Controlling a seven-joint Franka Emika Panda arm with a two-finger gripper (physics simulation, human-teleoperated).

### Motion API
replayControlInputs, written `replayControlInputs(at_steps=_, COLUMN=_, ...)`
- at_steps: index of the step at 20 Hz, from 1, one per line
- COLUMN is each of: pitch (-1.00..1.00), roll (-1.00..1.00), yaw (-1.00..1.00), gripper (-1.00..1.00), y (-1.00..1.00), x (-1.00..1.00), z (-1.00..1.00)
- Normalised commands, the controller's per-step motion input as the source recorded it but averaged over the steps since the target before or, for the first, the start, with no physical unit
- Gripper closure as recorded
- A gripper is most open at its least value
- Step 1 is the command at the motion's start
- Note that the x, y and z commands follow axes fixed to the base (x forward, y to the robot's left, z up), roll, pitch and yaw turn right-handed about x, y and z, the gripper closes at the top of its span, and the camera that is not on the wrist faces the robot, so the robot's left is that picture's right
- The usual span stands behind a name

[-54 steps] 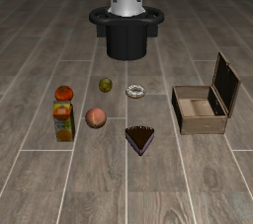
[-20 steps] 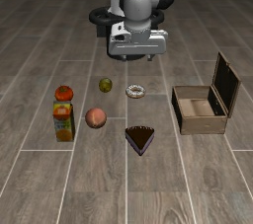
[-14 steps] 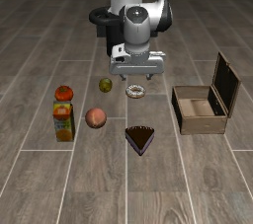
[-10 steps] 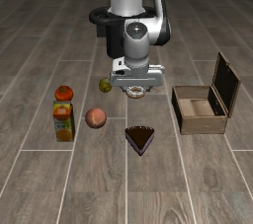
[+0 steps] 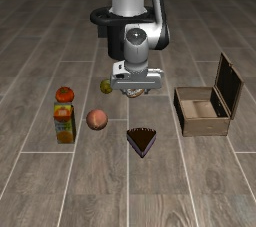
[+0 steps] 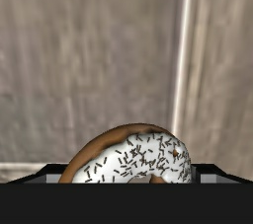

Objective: Pick up the donut and place it in the box

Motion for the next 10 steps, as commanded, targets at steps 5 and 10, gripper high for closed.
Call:
replayControlInputs(at_steps=5, pitch=0.0, roll=0.0, yaw=0.0, gripper=1.0, y=0.0, x=0.0, z=0.0)
replayControlInputs(at_steps=10, pitch=0.0, roll=0.0, yaw=0.0, gripper=1.0, y=0.0, x=0.0, z=1.0)
